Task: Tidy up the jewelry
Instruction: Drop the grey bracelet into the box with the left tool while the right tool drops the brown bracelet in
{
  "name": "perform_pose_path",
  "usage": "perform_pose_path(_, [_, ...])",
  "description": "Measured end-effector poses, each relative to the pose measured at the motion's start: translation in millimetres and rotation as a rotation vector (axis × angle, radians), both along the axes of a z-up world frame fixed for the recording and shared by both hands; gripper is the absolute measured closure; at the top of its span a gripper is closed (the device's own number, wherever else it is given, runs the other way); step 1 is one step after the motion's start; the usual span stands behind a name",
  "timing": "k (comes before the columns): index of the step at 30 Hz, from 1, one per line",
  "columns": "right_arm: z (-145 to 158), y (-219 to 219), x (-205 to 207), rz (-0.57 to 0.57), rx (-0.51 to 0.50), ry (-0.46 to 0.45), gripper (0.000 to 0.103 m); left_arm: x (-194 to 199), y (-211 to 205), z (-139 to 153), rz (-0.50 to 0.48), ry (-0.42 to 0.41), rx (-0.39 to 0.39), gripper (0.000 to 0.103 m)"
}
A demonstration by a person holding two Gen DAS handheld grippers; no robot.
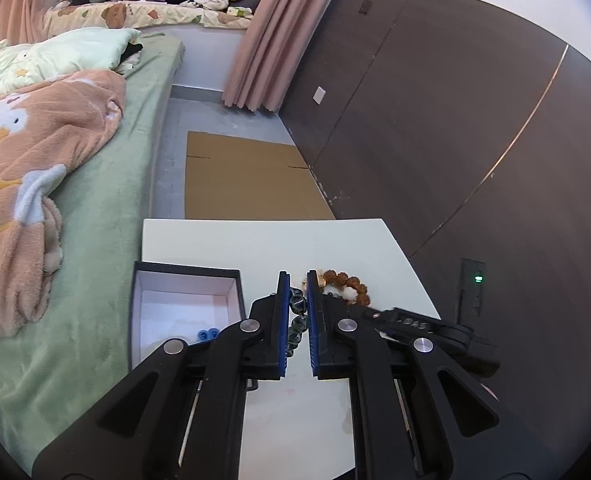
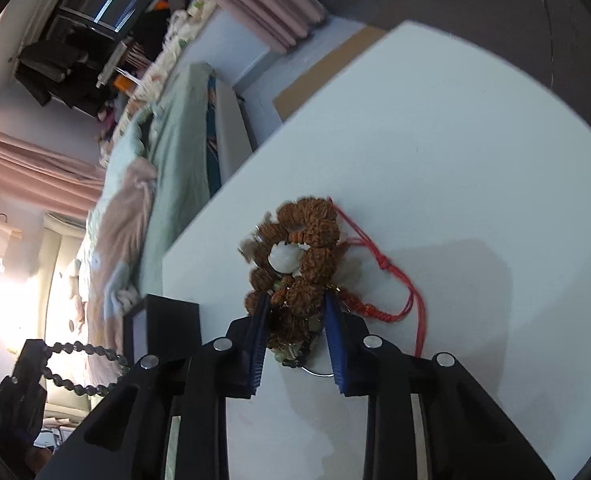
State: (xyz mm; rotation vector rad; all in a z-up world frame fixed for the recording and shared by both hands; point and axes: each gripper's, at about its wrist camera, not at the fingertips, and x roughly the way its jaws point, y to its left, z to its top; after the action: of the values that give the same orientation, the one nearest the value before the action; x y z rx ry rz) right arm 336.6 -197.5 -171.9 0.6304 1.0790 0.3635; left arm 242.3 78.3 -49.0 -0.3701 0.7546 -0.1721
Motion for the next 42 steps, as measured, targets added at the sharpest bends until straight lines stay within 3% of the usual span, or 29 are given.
perform_pose_path(16, [68.9, 2.5, -23.8, 0.105, 0.128, -0.255, 0.079, -5.1, 35.0, -8.3, 0.039, 0.015, -0.03, 0.094])
perform_pose_path(17, [71.9, 6.6, -25.0, 0.119, 0.139, -0.266, 0.079, -3.0, 36.5, -11.6, 0.035, 0.024, -0.035, 0.09])
perform_pose_path(18, [74.4, 11.1, -26.2, 0.134, 0.149, -0.276, 0.079, -1.1, 37.9, -14.4, 0.038, 0.038, -0.035, 0.073])
perform_pose_path(20, [77.4, 14.2, -31.0, 0.159, 0.163, -0.288, 0.079, -1.4, 44.3, -16.1, 0.078, 0.041, -0.029, 0.051])
perform_pose_path(22, [80.1, 24.5, -34.1, 0.192, 0.176, -0.299, 0.079, -3.9, 49.4, -13.5, 0.103, 0.034, -0.028, 0.047])
perform_pose_path(24, [81.9, 36.2, -36.1, 0.224, 0.186, -0.308, 0.079, -7.3, 54.5, -9.2, 0.127, 0.023, -0.017, 0.03])
perform_pose_path(27, [84.4, 50.7, -39.0, 0.261, 0.198, -0.314, 0.079, -13.4, 59.6, -2.2, 0.165, -0.002, 0.02, 0.017])
perform_pose_path(30, [85.3, 63.1, -39.7, 0.286, 0.204, -0.313, 0.079, -17.7, 64.2, 3.2, 0.183, -0.017, 0.032, 0.008])
perform_pose_path(37, [83.0, 90.9, -37.2, 0.329, 0.203, -0.293, 0.079, -22.8, 82.8, 2.2, 0.229, 0.005, 0.005, 0.007])
perform_pose_path(39, [77.4, 102.7, -32.3, 0.358, 0.208, -0.264, 0.075, -26.2, 89.6, 3.0, 0.246, 0.005, -0.007, 0.007])
perform_pose_path(40, [72.7, 110.7, -29.2, 0.394, 0.234, -0.247, 0.067, -27.8, 92.5, 3.3, 0.256, 0.005, -0.011, 0.007])
perform_pose_path(42, [68.3, 118.4, -28.7, 0.407, 0.224, -0.233, 0.066, -30.1, 97.0, 3.6, 0.273, 0.006, -0.021, 0.006])
